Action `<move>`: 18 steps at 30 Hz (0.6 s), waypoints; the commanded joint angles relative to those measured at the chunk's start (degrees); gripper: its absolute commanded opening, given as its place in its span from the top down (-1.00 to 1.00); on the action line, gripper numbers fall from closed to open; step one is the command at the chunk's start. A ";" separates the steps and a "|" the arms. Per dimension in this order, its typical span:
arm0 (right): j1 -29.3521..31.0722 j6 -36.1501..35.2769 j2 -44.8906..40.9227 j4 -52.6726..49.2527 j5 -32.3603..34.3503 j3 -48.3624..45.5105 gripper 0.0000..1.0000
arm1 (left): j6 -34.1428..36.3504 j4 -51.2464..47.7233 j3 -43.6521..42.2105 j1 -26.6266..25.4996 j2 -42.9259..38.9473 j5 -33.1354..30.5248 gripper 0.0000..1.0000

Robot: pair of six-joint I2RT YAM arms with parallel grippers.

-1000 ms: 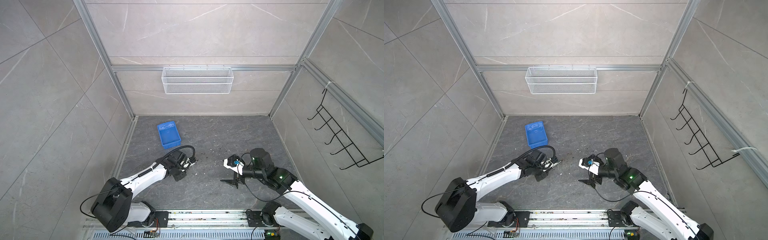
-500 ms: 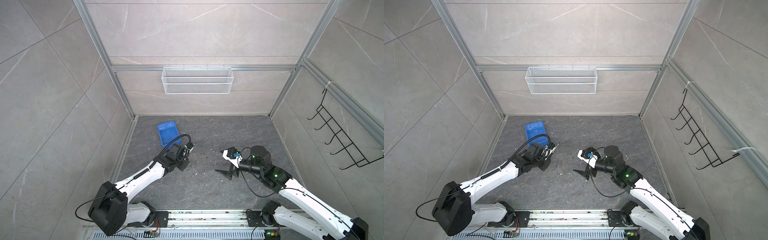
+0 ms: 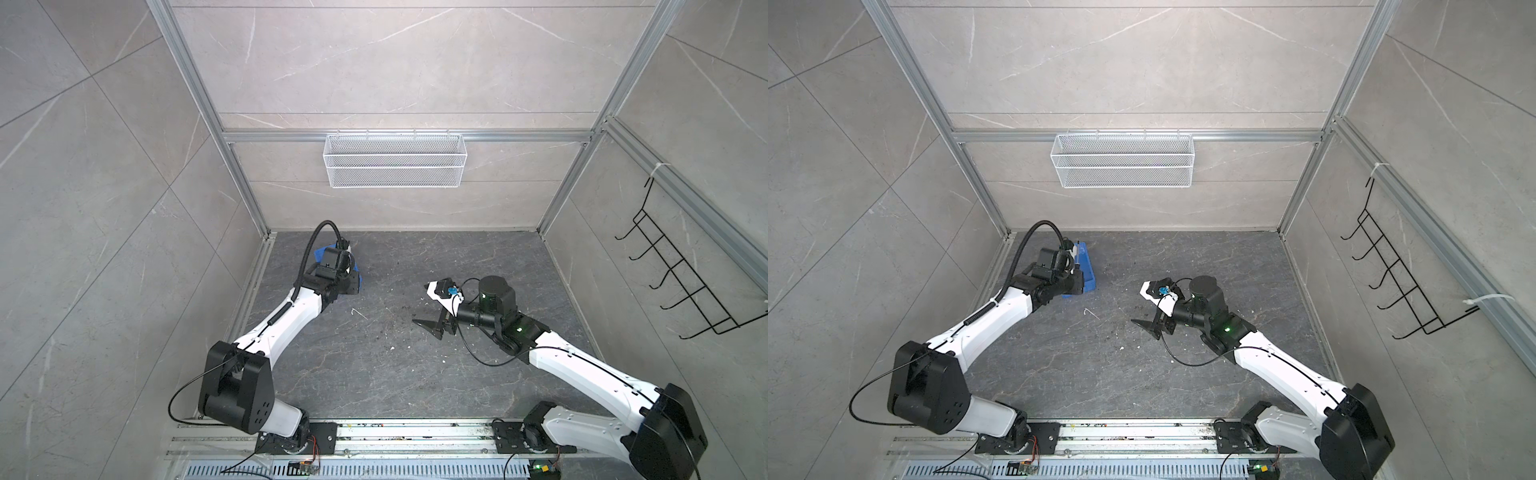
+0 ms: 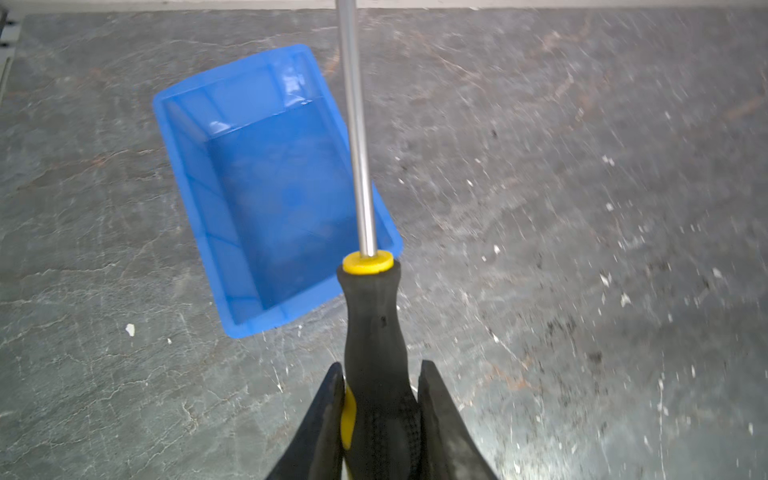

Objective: Put the screwdriver in the bin
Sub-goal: 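Carry the screwdriver with the left gripper over the blue bin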

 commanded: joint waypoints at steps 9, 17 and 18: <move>1.83 0.03 9.28 5.27 0.82 7.17 -0.98 | -6.24 -7.87 15.28 6.08 15.04 0.54 1.00; 4.82 -2.97 12.26 2.43 1.70 10.05 -0.98 | -7.06 -14.60 26.05 6.41 25.53 -0.91 1.00; 5.08 -2.97 12.34 2.43 1.79 10.13 -0.98 | -7.20 -14.65 26.58 6.48 26.24 -1.19 1.00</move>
